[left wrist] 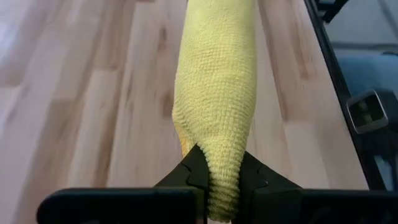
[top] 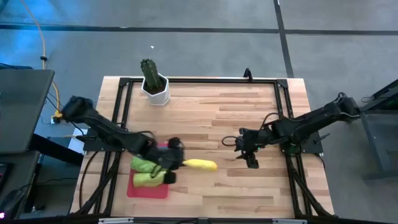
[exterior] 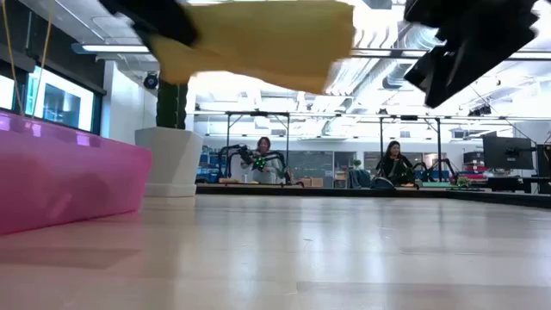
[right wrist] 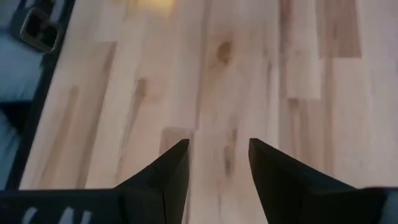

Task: Roll microfiber towels into tight, uniform cylinder then place into a basket
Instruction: Put the rolled yellow towel into the red bin

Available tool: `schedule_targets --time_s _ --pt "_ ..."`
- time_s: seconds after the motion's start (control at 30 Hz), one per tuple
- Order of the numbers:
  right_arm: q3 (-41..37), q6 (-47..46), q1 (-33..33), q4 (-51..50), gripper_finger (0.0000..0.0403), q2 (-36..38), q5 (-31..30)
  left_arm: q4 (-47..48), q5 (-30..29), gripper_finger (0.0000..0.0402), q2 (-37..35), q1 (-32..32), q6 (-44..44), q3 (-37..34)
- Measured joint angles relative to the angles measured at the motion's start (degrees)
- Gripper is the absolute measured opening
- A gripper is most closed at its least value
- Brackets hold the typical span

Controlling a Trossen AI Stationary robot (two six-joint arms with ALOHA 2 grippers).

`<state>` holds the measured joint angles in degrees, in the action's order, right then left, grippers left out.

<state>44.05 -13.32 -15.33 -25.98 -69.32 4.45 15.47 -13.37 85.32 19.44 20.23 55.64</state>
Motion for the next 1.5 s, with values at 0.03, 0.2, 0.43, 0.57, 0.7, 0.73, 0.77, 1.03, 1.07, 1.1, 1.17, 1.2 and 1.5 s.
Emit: schedule_targets --time_s 0.03,0.2,0.43,0.57,0.7,0.73,0.77,1.03,1.07,1.1,1.17,1.2,1.5 --pt "0.0 -0.1 -0.8 -0.3 0.0158 0.5 -0.4 3.0 -1.2 0.0015 -2.1 1.0 0.9 0.0" --pt "0.0 -0.1 -5.5 -0.1 0.0158 2.0 -4.3 19.0 -9.6 0.0015 -10.6 9.0 9.1 0.0" --pt "0.0 -4.7 -10.3 -5.1 0.0158 2.5 -13.4 41.4 -17.2 0.0015 -12.7 20.7 30.5 -0.3" --pt "0.0 -8.9 -12.8 -7.9 0.0158 2.6 -16.7 45.0 -16.5 0.0015 -12.7 25.2 40.6 -3.8" --pt "0.0 -12.3 -15.9 -8.8 0.0158 3.0 -20.4 44.1 -13.7 0.0015 -12.7 29.4 47.5 -8.0" --pt "0.0 -12.8 -16.5 -9.1 0.0158 3.2 -21.6 43.4 -13.6 0.0015 -12.6 30.2 49.0 -8.8" --pt "0.0 -13.6 -17.1 -9.9 0.0158 3.5 -22.8 42.0 -13.6 0.0015 -12.4 30.9 49.8 -9.7" --pt "0.1 -18.0 -19.7 -14.5 0.0158 6.3 -29.4 30.7 -11.7 0.0021 -10.6 33.0 50.1 -13.2" --pt "0.1 -17.9 -20.0 -14.9 0.0157 6.5 -30.0 30.0 -11.1 0.0021 -9.9 33.1 50.2 -13.5" --pt "0.1 -18.0 -20.1 -14.9 0.0158 6.7 -30.7 29.3 -10.4 0.0021 -9.1 33.1 50.5 -13.9" --pt "0.1 -18.3 -20.3 -15.1 0.0158 7.0 -31.5 28.2 -8.7 0.0021 -7.6 33.1 52.0 -14.6" --pt "0.1 -18.8 -20.4 -15.2 0.0158 7.1 -31.6 27.3 -7.7 0.0021 -6.8 33.1 52.6 -14.9" --pt "0.1 -19.6 -20.4 -15.4 0.0157 7.2 -31.8 26.7 -6.6 0.0055 -4.0 32.2 61.6 -15.2"
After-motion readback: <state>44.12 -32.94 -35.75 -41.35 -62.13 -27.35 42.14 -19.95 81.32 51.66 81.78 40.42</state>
